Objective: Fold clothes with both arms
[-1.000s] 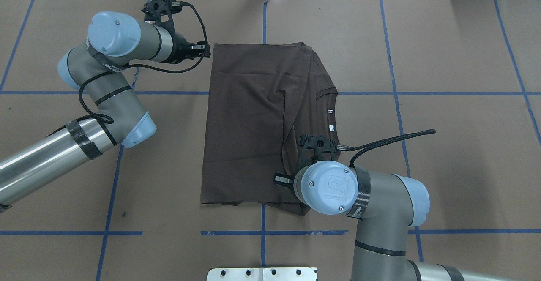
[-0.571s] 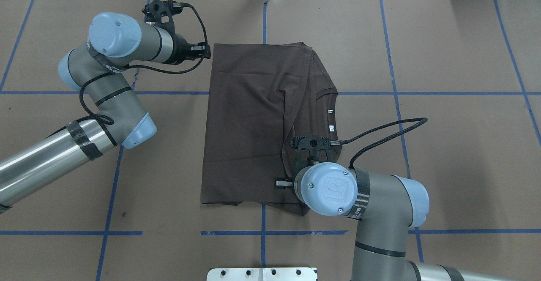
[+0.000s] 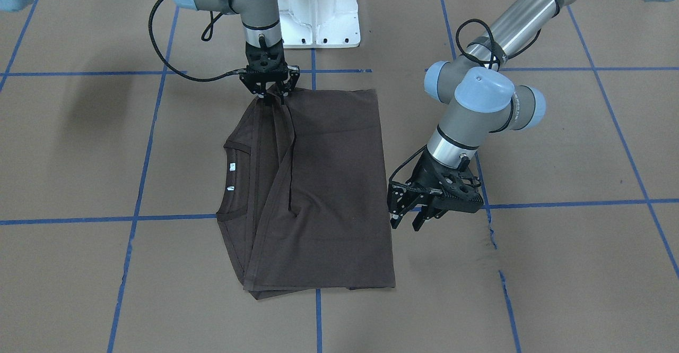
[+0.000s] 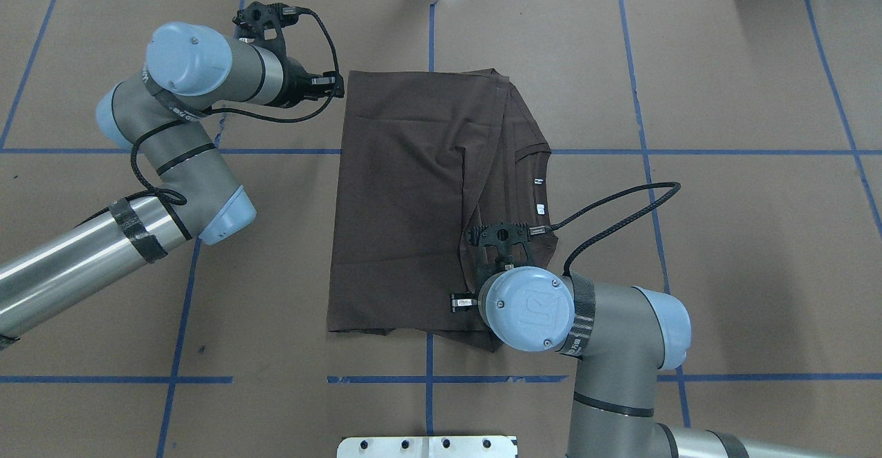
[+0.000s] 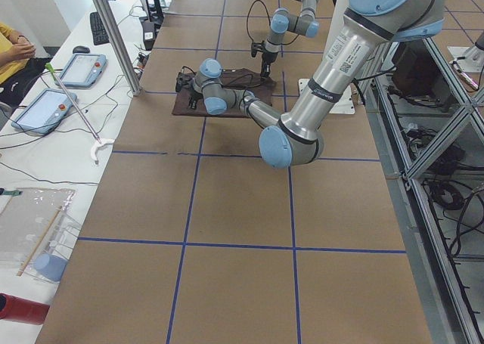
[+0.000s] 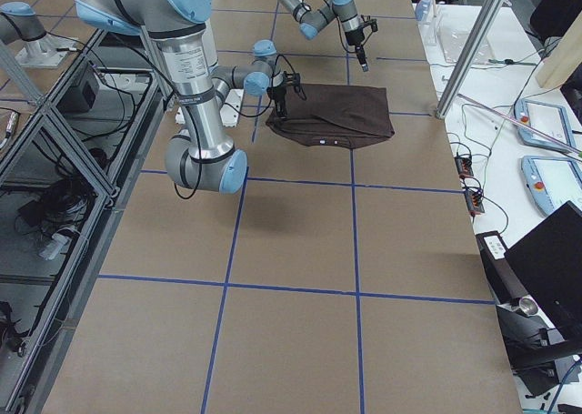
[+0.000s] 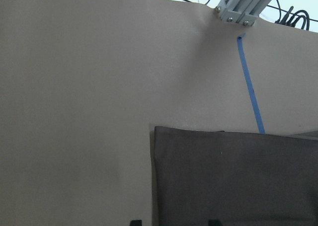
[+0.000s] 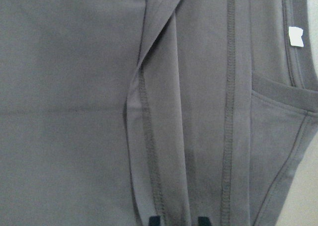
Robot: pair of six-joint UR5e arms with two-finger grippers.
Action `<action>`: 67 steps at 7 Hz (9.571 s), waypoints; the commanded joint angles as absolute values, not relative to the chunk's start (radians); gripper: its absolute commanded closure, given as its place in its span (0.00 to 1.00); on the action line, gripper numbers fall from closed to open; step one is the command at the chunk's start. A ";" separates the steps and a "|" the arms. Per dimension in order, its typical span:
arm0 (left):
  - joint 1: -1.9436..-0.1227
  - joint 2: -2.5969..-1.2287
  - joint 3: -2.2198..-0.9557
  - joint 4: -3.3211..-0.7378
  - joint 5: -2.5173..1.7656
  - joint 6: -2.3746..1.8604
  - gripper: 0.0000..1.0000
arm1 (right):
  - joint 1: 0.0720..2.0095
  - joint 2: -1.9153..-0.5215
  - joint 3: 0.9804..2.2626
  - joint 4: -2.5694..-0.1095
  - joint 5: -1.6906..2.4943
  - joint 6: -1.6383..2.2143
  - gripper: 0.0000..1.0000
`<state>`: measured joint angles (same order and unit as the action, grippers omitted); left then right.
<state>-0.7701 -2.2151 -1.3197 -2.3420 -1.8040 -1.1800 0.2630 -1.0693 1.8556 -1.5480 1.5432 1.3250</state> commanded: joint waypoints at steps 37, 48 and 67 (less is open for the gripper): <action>-0.769 -2.138 -1.440 -2.330 -1.805 -1.250 0.45 | 0.164 -1.195 1.936 -1.522 1.373 2.109 0.54; -0.769 -2.125 -1.480 -2.326 -1.805 -1.262 0.45 | 0.167 -1.174 1.896 -1.532 1.407 2.091 1.00; -0.253 -1.875 -1.887 -1.979 -1.612 -1.804 0.47 | 0.190 -1.207 2.008 -1.537 1.439 2.046 1.00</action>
<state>-0.2542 -1.8746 -1.8888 -1.9789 -1.6110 -1.8052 0.1899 -1.2073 2.0079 -1.5370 1.4389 2.0463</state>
